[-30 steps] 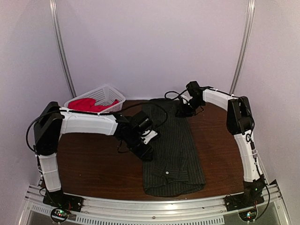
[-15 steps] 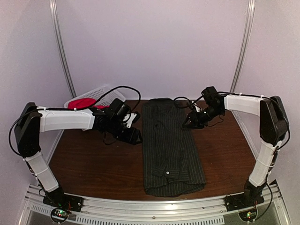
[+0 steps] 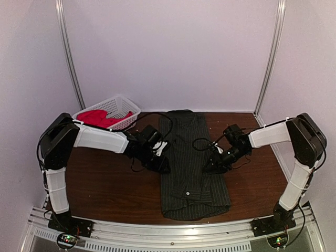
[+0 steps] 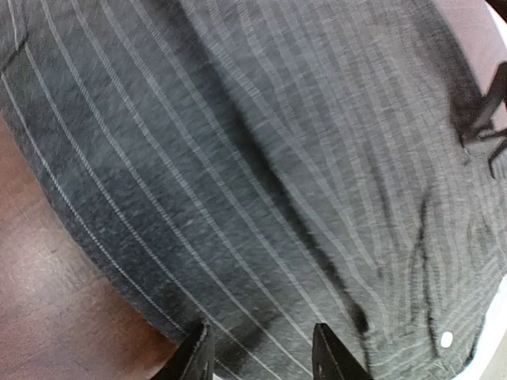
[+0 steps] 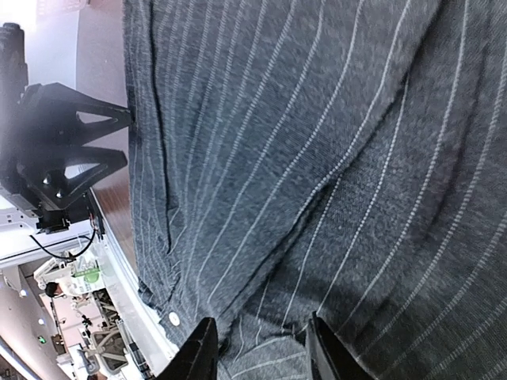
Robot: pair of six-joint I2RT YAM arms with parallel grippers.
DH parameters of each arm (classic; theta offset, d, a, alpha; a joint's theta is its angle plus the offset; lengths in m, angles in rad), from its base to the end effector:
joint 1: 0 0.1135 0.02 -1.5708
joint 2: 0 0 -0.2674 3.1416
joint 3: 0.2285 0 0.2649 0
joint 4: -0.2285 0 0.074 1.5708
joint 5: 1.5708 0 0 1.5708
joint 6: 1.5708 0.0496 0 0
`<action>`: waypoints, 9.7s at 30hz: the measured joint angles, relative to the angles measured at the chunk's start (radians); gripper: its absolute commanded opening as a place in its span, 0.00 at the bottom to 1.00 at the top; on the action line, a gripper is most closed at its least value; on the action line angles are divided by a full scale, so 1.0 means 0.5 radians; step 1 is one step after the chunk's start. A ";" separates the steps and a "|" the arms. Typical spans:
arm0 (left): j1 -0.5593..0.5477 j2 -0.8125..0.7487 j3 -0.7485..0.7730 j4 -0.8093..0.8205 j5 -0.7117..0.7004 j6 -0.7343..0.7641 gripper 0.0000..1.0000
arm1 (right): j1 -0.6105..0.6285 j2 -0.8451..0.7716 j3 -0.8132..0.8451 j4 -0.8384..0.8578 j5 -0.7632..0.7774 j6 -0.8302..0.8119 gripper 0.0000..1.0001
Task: Fold and stack the mixed laundry pile
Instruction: Move the rectangle-folded T-shirt to the center of the board, then pick up the rectangle-folded T-shirt from the center of the board, then fold the rectangle-folded T-shirt at the center of the board, then move the 2/3-rectangle-folded T-shirt to the center of the board, then smooth out the 2/3-rectangle-folded T-shirt at the center of the board.
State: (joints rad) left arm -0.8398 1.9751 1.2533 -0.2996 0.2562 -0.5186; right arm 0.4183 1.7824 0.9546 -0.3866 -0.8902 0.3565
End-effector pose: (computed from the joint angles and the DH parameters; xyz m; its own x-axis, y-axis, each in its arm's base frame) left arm 0.2725 -0.3227 0.1299 -0.8953 0.2802 -0.3464 0.4200 0.7901 -0.4465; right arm 0.2874 0.1699 0.1269 -0.9782 -0.1945 -0.0728 -0.1729 0.5685 0.8043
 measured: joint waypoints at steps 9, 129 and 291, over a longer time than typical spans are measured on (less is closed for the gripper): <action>0.153 0.048 0.011 -0.034 -0.076 0.072 0.39 | 0.153 0.210 0.026 0.397 -0.053 0.265 0.38; -0.253 -1.307 -1.206 0.349 0.119 -0.774 0.00 | 0.820 -1.234 -1.197 1.087 0.539 1.335 0.00; 0.486 0.066 0.134 0.162 0.047 0.381 0.74 | 0.150 0.329 0.550 0.620 0.221 0.640 0.54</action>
State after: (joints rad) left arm -0.5968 2.0079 1.3201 -0.2188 0.2794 -0.3279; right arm 0.4931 1.9469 1.2297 -0.0765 -0.7795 0.6765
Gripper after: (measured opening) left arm 0.732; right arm 0.535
